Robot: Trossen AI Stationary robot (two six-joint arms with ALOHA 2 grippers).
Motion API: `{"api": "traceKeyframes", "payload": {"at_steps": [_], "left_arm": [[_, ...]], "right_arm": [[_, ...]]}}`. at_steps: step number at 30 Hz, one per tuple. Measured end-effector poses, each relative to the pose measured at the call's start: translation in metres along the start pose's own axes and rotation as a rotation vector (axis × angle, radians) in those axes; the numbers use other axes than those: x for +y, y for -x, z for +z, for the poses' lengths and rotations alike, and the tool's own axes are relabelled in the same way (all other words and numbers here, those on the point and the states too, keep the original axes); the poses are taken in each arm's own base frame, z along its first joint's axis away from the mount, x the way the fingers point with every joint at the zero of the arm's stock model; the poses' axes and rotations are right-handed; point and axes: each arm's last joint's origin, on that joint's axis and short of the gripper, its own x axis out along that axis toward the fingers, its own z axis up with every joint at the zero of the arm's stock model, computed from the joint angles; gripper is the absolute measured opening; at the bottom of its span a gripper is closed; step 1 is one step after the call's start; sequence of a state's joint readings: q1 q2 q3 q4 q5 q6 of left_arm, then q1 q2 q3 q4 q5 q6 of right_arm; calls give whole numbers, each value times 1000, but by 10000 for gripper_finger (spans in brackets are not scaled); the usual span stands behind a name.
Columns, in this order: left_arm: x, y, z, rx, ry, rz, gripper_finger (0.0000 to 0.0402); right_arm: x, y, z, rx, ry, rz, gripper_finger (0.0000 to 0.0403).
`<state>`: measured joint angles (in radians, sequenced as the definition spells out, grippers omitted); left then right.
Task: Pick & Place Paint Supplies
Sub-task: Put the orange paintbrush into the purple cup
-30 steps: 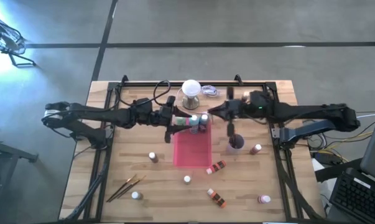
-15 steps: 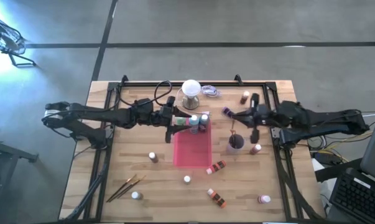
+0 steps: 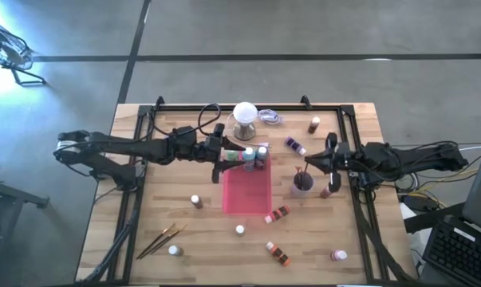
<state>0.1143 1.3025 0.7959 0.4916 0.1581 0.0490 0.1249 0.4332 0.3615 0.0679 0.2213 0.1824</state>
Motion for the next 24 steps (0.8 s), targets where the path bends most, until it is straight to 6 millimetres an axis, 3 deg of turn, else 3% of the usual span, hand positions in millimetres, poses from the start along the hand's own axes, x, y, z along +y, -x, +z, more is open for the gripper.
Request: {"api": "traceKeyframes", "payload": {"at_steps": [18, 24], "left_arm": [[0, 0, -2, 22, 3, 2, 209], [0, 0, -2, 22, 4, 2, 209]], "right_arm": [[-5, -3, -45, 83, 15, 52, 10], [-6, -3, -52, 109, 22, 80, 10]]}}
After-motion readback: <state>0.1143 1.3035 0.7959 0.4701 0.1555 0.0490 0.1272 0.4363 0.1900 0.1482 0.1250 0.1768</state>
